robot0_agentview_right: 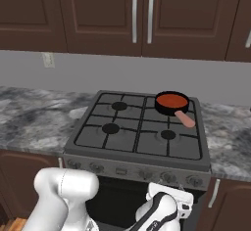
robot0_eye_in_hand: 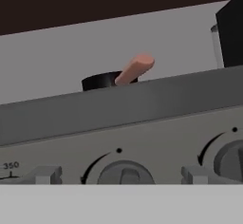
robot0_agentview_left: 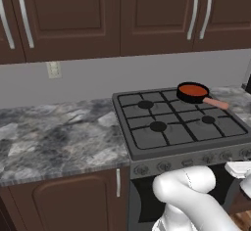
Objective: Wait until the marinara sauce is simmered to a deep red color and then turn off the stove.
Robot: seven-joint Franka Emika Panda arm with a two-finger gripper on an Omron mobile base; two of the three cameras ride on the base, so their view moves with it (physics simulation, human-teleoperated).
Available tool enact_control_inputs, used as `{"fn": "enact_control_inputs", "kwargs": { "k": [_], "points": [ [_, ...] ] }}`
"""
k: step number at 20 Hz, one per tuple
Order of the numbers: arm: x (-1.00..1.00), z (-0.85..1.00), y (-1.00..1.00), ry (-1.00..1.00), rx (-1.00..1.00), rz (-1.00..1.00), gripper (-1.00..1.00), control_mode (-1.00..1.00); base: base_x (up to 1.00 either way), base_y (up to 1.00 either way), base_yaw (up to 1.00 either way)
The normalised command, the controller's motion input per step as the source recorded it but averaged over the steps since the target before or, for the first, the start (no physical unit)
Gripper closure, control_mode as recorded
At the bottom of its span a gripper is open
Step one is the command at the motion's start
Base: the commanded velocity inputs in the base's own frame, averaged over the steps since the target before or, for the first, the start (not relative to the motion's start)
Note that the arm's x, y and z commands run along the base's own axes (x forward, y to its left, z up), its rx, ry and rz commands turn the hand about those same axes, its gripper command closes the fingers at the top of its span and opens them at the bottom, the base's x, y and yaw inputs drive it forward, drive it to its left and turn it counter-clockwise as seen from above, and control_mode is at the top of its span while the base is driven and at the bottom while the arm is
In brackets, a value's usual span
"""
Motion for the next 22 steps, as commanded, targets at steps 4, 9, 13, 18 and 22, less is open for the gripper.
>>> {"fn": "enact_control_inputs", "kwargs": {
  "k": [4, 9, 13, 18, 22],
  "points": [
    [0.13, -0.16, 0.0, 0.0, 0.0, 0.03, -1.0, -1.0, 0.0, 0.0, 0.0],
    [0.13, -0.11, 0.0, 0.0, 0.0, 0.0, -1.0, -1.0, 0.0, 0.0, 0.0],
    [0.08, -0.04, 0.0, 0.0, 0.0, 0.0, -1.0, -1.0, 0.0, 0.0, 0.0],
    [0.11, -0.07, 0.0, 0.0, 0.0, 0.0, -1.0, -1.0, 0.0, 0.0, 0.0],
    [0.09, -0.06, 0.0, 0.0, 0.0, 0.0, -1.0, -1.0, 0.0, 0.0, 0.0]
  ]
}}
